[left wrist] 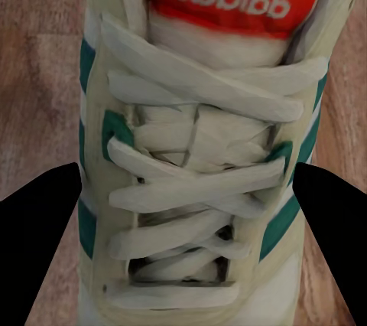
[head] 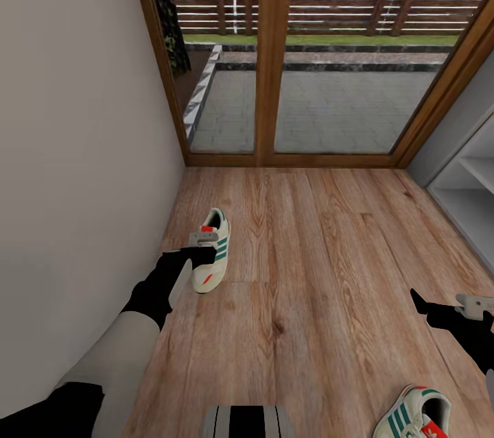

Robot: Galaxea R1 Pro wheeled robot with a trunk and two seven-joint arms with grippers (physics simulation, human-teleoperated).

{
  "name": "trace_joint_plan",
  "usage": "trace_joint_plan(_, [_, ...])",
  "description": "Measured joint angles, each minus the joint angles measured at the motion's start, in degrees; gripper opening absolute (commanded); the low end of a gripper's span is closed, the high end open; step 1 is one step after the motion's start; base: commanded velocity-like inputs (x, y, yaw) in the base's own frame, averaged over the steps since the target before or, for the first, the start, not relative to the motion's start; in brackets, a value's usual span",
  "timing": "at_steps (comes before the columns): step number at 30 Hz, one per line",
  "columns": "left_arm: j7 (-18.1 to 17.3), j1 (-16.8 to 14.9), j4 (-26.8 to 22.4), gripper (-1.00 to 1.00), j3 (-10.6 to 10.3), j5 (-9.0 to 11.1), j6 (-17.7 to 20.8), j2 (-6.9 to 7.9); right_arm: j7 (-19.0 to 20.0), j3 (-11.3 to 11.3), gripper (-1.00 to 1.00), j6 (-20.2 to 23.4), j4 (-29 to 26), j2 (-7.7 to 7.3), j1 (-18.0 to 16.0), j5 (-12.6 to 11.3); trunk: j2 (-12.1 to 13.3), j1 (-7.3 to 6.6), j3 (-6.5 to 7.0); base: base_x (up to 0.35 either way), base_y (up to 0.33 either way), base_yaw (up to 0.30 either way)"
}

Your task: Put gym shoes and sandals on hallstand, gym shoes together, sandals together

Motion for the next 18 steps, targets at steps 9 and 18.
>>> trace_joint_plan(9, [0.00,0.00,-0.01,-1.00,0.00,0.06,0.05,-0.02,0.00,-0.03,1.00,-0.01,0.00,0.00,-0.02,0.00,0.00,0.00,0.00,0.084,0.000,0.000])
trace_joint_plan(18, [0.00,0.00,0.01,-1.00,0.00,0.08,0.01,-0.03,0.00,-0.03,1.00,0.00,0.00,0.00,-0.03,0.00,0.00,0.00,0.00,0.156,0.000,0.000])
